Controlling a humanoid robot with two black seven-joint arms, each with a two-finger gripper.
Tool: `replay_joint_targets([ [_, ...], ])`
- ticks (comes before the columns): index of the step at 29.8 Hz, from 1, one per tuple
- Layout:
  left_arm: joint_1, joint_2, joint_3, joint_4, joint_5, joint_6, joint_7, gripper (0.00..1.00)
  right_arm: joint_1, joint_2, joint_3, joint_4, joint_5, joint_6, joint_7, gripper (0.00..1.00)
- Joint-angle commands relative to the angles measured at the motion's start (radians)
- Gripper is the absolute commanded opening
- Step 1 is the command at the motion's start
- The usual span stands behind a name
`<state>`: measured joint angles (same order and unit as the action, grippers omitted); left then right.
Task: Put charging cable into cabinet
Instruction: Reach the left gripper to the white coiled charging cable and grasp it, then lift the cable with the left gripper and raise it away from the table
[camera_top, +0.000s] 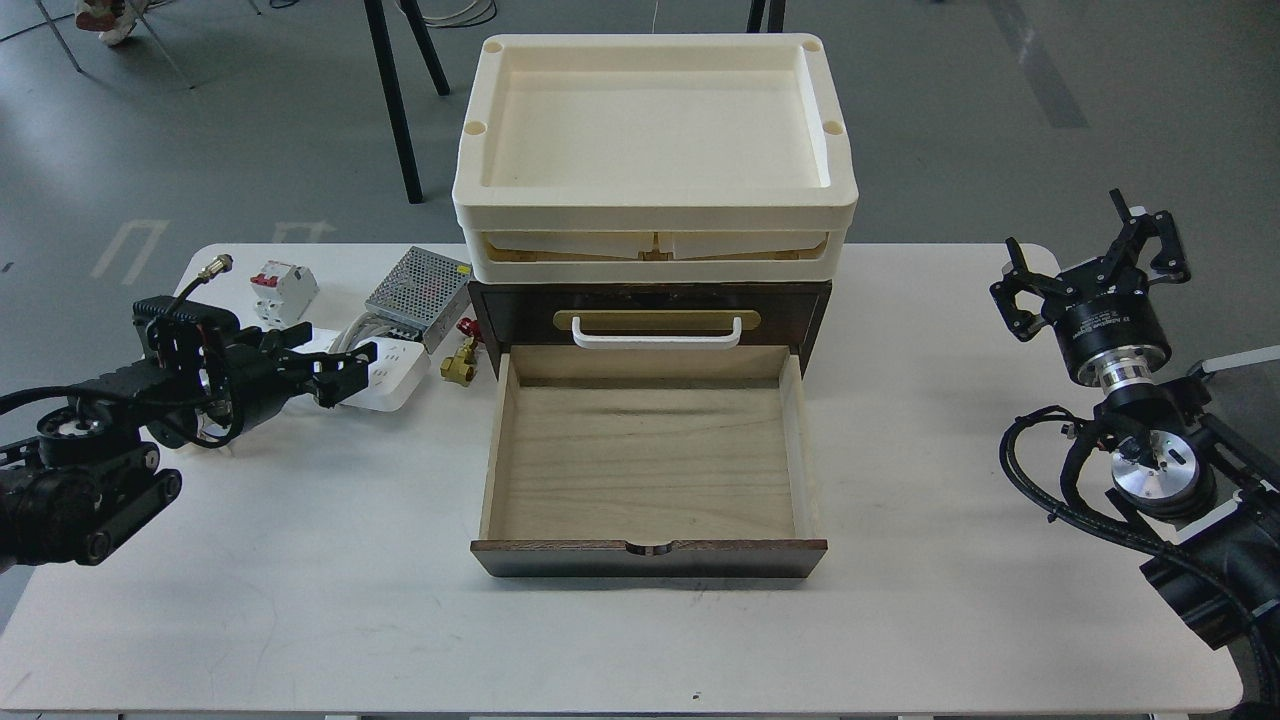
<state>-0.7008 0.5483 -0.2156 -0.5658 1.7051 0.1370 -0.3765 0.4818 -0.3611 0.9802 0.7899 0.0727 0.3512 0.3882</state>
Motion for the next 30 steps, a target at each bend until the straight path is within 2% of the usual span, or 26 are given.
replay_joint_targets([
  [1, -0.005, -0.044, 0.016, 0.064, -0.010, 0.021, -0.001, 0.72, -0.002, -0.001, 0.000, 0.000, -0.001, 0.000, 0.000, 1.00],
  [3, -0.006, -0.056, 0.018, 0.073, -0.012, 0.020, -0.001, 0.62, -0.002, -0.001, 0.000, 0.000, -0.001, 0.002, 0.000, 1.00],
  [6, -0.011, -0.064, 0.018, 0.073, -0.013, 0.016, -0.002, 0.35, 0.000, -0.001, 0.000, 0.000, 0.001, 0.002, 0.000, 1.00],
  [11, -0.014, -0.070, 0.016, 0.075, -0.015, 0.006, 0.004, 0.20, 0.000, -0.001, -0.001, 0.002, 0.001, 0.002, 0.000, 1.00],
  [13, -0.016, -0.070, 0.016, 0.075, -0.016, -0.003, 0.008, 0.10, -0.002, 0.001, -0.001, 0.002, -0.001, 0.002, 0.000, 1.00],
  [19, -0.019, -0.071, 0.013, 0.083, -0.018, -0.005, 0.014, 0.03, -0.003, 0.001, -0.001, 0.000, -0.001, 0.002, 0.000, 1.00],
  [24, -0.037, -0.045, 0.001, 0.054, -0.036, -0.004, -0.007, 0.02, -0.003, -0.001, -0.001, 0.000, -0.001, 0.000, 0.000, 1.00],
  [26, -0.049, 0.008, 0.001, -0.006, -0.074, -0.007, -0.027, 0.02, -0.003, 0.001, -0.001, 0.000, -0.001, 0.000, 0.000, 1.00],
  [30, -0.080, 0.158, 0.001, -0.175, -0.124, -0.037, -0.030, 0.01, -0.003, -0.001, 0.000, 0.000, -0.001, 0.002, 0.000, 1.00],
])
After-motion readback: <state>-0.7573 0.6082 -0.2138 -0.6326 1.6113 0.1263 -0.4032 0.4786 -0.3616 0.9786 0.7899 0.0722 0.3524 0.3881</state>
